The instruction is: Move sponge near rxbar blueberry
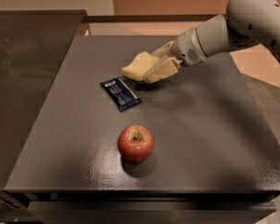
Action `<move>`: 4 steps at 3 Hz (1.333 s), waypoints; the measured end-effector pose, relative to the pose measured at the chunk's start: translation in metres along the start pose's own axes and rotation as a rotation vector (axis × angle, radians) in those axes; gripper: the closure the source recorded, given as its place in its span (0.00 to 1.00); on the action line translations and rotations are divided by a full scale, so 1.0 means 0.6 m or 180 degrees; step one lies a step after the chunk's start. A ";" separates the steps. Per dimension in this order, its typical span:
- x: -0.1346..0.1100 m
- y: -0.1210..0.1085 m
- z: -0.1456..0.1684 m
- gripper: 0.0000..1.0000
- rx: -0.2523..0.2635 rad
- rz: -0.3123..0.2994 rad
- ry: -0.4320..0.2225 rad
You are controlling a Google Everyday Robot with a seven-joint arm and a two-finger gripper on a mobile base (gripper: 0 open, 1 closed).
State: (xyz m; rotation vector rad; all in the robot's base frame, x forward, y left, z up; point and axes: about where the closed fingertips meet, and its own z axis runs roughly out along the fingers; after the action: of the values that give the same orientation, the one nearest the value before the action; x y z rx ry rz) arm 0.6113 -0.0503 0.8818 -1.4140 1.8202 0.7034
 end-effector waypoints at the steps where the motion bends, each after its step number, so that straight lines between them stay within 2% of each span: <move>1: -0.007 0.016 0.014 0.84 -0.0088 -0.0076 0.0003; 4: -0.009 0.042 0.041 0.13 -0.0229 -0.0177 0.0038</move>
Offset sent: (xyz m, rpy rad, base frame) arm -0.0195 0.0249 -0.0070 -0.0148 -0.0013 0.0814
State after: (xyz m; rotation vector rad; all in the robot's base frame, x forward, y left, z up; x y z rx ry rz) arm 0.5925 -0.0215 0.8711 -1.5128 1.7734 0.7399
